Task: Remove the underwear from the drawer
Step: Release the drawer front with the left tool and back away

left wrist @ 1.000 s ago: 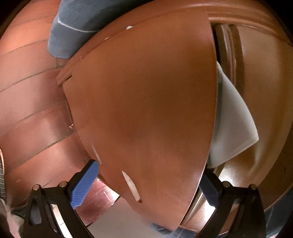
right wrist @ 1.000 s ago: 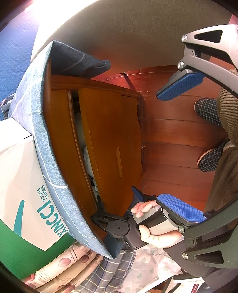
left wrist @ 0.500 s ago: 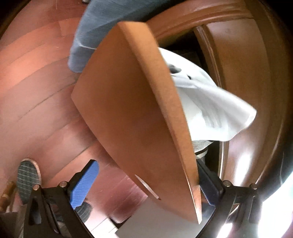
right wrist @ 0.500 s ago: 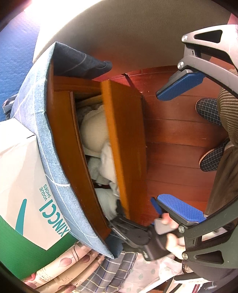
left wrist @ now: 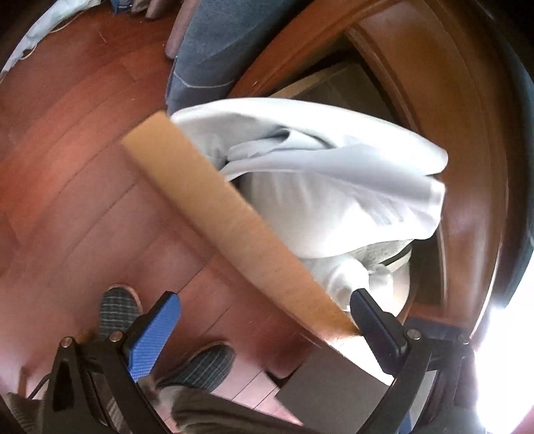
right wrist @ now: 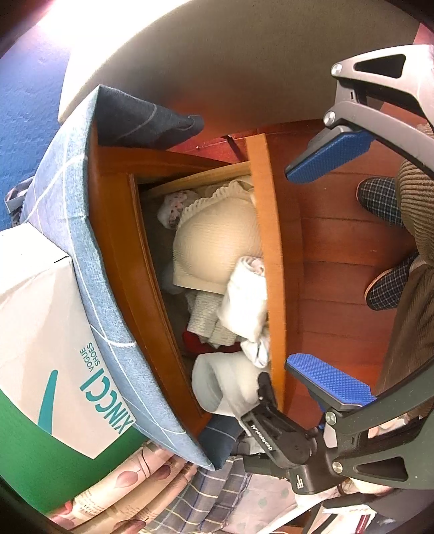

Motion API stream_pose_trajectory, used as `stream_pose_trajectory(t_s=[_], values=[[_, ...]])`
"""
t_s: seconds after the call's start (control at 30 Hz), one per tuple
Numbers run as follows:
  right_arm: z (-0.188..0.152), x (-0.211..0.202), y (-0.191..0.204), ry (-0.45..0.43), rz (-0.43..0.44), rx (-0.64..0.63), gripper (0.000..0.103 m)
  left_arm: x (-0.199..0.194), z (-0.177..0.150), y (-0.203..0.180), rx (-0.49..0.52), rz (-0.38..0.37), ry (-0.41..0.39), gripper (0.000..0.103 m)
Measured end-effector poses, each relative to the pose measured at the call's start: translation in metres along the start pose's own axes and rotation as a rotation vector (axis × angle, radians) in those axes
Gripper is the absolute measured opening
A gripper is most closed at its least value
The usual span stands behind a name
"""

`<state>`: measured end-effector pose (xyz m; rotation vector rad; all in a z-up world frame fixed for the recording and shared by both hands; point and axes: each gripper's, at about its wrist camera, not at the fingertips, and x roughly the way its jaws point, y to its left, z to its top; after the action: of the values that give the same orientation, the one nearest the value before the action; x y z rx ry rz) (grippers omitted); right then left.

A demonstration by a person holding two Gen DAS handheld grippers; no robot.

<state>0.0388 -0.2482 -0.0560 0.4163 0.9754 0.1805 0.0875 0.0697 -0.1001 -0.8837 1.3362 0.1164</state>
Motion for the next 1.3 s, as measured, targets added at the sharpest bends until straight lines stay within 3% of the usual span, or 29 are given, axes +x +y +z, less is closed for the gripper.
stream_pose_trajectory(t_s=[0.3, 0.43, 0.63, 0.8, 0.9, 1.07, 1.3], values=[[0.001, 0.001, 0.0, 0.004, 0.005, 0.001, 0.101, -0.022, -0.009, -0.003, 0.067, 0.065, 0.056, 0.103], [0.002, 0.003, 0.0, 0.018, 0.001, 0.007, 0.101, -0.035, -0.01, -0.007, 0.101, 0.147, 0.057, 0.103], [0.004, 0.008, -0.001, 0.044, 0.0, 0.016, 0.101, -0.052, -0.008, -0.005, 0.103, 0.204, 0.098, 0.103], [0.003, 0.013, 0.003, 0.071, -0.01, 0.0, 0.101, -0.059, -0.007, -0.012, 0.136, 0.226, 0.073, 0.103], [0.003, 0.015, 0.005, 0.083, -0.02, -0.012, 0.101, -0.065, -0.007, -0.024, 0.206, 0.262, 0.017, 0.103], [0.004, 0.02, 0.013, 0.105, -0.051, -0.05, 0.101, -0.076, -0.027, -0.05, 0.397, 0.38, -0.15, 0.102], [0.001, 0.019, 0.018, 0.102, -0.062, -0.103, 0.101, -0.107, -0.048, -0.059, 0.519, 0.303, -0.283, 0.102]])
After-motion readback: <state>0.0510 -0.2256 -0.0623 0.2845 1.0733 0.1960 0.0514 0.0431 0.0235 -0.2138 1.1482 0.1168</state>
